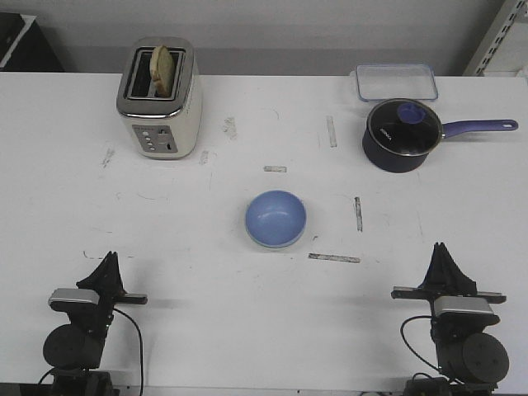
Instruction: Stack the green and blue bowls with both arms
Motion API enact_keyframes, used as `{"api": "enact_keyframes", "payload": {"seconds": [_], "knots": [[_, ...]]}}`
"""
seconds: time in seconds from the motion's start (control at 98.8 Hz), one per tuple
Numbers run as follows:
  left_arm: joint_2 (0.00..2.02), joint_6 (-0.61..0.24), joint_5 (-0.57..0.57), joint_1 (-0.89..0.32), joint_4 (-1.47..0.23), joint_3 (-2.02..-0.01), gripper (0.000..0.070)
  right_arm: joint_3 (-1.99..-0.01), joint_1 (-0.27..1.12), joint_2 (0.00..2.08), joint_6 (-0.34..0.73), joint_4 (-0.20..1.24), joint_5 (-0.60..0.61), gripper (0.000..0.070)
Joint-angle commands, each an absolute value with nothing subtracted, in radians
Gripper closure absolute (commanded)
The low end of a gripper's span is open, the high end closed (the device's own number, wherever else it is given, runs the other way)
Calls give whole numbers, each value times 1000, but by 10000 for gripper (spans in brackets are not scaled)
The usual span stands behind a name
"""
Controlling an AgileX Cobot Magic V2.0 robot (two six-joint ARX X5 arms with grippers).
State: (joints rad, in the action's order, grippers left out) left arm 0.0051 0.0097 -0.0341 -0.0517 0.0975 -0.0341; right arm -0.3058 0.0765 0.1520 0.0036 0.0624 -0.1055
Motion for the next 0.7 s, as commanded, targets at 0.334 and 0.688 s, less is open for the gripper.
{"api": "enact_keyframes", "payload": {"seconds": [0.334,0.688], "knots": [[3,11,-37,-52,113,-12,698,-223,43,74,1,105,-25,685],[3,11,-37,-52,112,-12,698,-12,46,1,6,-34,16,685]]}}
